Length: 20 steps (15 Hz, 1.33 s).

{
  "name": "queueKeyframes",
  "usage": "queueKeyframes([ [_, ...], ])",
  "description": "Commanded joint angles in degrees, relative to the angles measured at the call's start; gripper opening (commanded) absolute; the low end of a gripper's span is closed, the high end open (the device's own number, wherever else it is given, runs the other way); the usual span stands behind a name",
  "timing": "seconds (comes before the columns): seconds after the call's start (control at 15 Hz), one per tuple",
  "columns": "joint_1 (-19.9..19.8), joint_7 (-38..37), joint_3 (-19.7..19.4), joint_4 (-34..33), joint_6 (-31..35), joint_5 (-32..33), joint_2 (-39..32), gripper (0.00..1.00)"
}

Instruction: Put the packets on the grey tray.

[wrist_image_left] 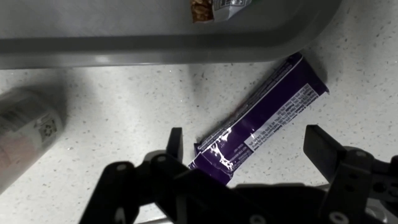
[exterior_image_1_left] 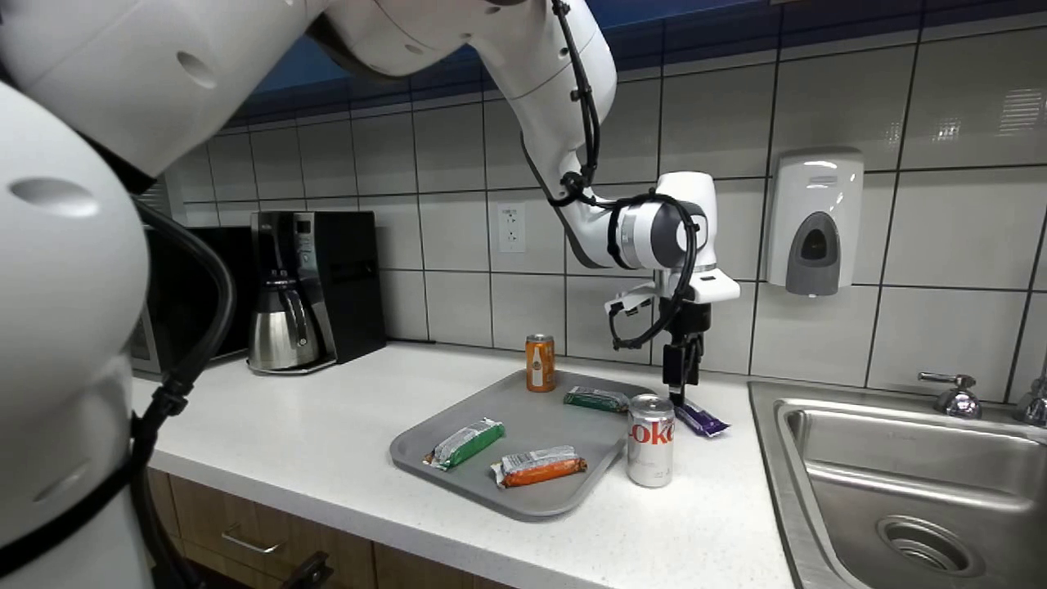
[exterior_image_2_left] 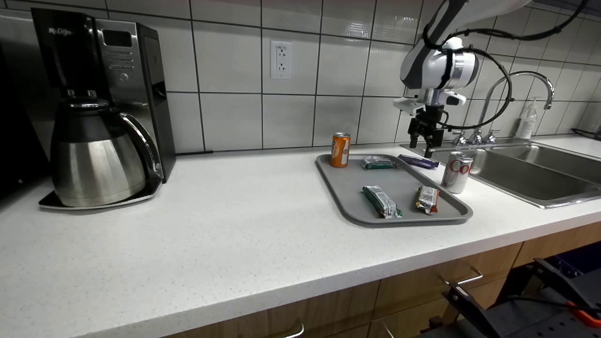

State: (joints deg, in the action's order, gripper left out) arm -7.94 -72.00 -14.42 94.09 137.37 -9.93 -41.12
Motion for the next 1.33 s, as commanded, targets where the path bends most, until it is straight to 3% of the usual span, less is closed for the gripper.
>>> queueKeyframes([
  [0.0, -0.4, -3.9, -0.4, -4.7, -0.9, -0.9, -3.6, 1.0],
  [1.27, -0.6, -19.3, -0.6, -8.3, 0.0, -1.0, -7.8, 1.0],
])
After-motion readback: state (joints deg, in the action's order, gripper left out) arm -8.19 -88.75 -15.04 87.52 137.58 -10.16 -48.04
